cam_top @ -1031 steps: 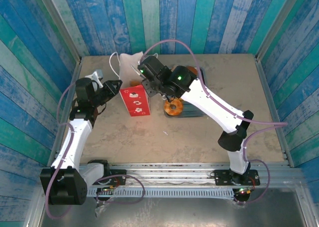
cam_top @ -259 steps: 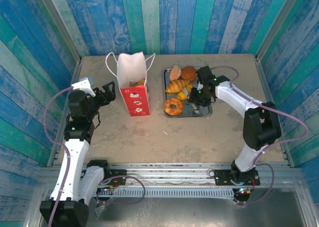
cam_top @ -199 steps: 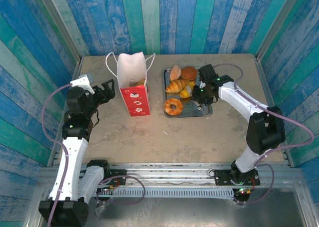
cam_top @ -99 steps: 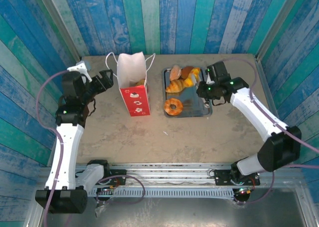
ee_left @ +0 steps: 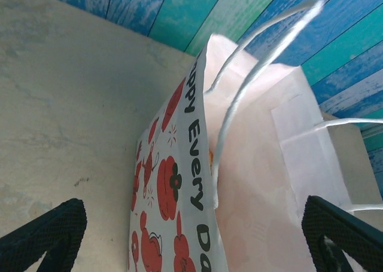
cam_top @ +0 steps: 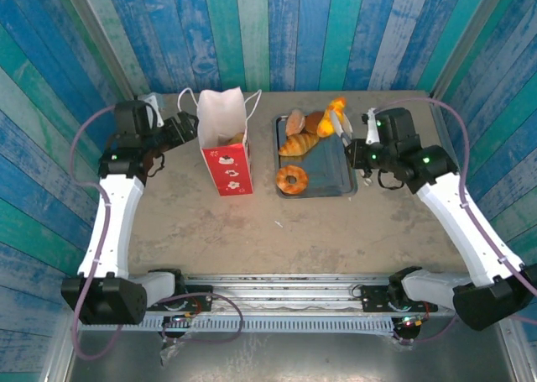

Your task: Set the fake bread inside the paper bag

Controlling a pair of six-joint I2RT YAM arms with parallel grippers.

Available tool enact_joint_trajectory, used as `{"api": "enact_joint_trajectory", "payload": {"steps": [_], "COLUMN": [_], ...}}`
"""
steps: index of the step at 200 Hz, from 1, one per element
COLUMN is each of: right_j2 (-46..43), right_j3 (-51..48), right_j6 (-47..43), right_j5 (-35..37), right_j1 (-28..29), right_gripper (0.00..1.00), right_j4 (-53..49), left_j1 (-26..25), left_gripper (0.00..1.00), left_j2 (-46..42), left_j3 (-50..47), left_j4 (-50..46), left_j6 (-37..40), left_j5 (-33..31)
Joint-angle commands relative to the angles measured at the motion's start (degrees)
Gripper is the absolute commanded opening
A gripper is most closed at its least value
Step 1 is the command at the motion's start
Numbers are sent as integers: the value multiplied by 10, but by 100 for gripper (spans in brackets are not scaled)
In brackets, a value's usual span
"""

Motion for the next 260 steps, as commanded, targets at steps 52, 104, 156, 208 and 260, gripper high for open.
{"api": "enact_joint_trajectory", "payload": {"steps": [52, 104, 156, 208, 260], "right_j2": [-53, -40, 28, 128, 217], "right_j3": [63, 115, 197, 281, 353], "right_j6": [-51, -78, -100, -130, -152], "right_j5": [-12, 28, 83, 141, 172], "right_j1": [31, 108, 219, 293, 323], "right_gripper": [33, 32, 32, 32, 32], "right_j4": [3, 9, 13, -6, -20], "left_j1": [-3, -5, -6, -7, -6], "left_gripper": [84, 68, 49, 37, 22], "left_j2": [64, 102, 127, 143, 146], "left_j3": [26, 46, 60, 67, 65], "left_j4": [27, 41, 56, 63, 74], "left_j6": [-8, -9, -15, -11, -11], "left_j5": [29, 42, 61, 69, 76]}}
